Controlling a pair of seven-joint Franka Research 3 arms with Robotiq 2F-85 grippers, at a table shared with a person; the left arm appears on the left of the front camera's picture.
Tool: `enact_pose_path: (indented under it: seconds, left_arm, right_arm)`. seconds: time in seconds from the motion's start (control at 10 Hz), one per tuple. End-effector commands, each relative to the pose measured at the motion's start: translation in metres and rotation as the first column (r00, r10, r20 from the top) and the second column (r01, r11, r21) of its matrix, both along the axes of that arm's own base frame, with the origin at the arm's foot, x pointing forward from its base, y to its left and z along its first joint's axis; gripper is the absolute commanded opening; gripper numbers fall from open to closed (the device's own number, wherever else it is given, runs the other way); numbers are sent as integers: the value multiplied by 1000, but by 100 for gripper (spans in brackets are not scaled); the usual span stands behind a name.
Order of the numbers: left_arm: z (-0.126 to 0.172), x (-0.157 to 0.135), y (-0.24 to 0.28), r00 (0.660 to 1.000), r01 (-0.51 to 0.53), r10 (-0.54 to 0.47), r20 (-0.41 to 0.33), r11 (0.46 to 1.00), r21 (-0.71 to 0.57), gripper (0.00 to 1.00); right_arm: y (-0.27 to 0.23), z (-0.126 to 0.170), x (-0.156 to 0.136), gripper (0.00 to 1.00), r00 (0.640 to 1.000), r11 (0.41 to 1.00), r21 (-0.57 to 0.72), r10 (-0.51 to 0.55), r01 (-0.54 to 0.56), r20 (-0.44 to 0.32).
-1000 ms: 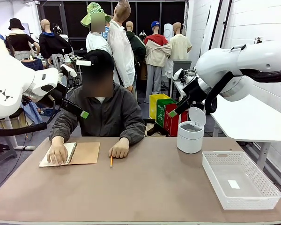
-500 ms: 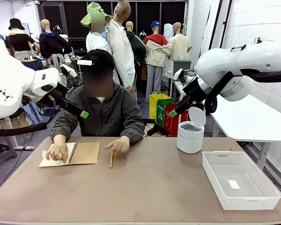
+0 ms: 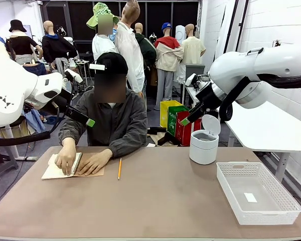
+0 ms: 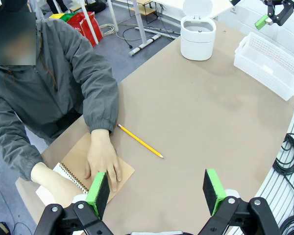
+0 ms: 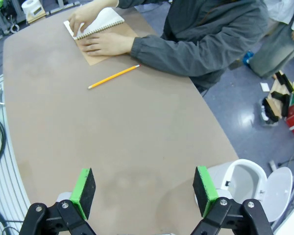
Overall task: Sort the paper based on its condition.
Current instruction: If a person hands you a paper, place it in the Organizing basket , and if it's crumpled, put it in the Trash can.
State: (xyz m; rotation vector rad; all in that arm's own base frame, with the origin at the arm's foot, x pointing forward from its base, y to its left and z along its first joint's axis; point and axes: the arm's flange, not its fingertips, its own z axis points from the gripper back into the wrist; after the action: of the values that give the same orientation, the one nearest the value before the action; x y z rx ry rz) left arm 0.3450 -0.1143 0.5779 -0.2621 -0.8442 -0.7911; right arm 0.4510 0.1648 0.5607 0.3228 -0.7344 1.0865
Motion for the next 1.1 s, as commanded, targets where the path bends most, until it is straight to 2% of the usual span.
enact_pose_path:
  seconds: [0.0, 1.0]
  left_arm:
    - [1, 0, 1, 1000, 2, -2, -9, 1000, -2, 100]
    - [1, 0, 1, 1000, 2, -2, -9, 1000, -2, 100]
  right_arm:
    - [0, 1, 0, 100, 1000, 1000, -7, -9, 9, -4]
    - [0, 1, 0, 100, 1000, 1000, -7, -9, 9, -4]
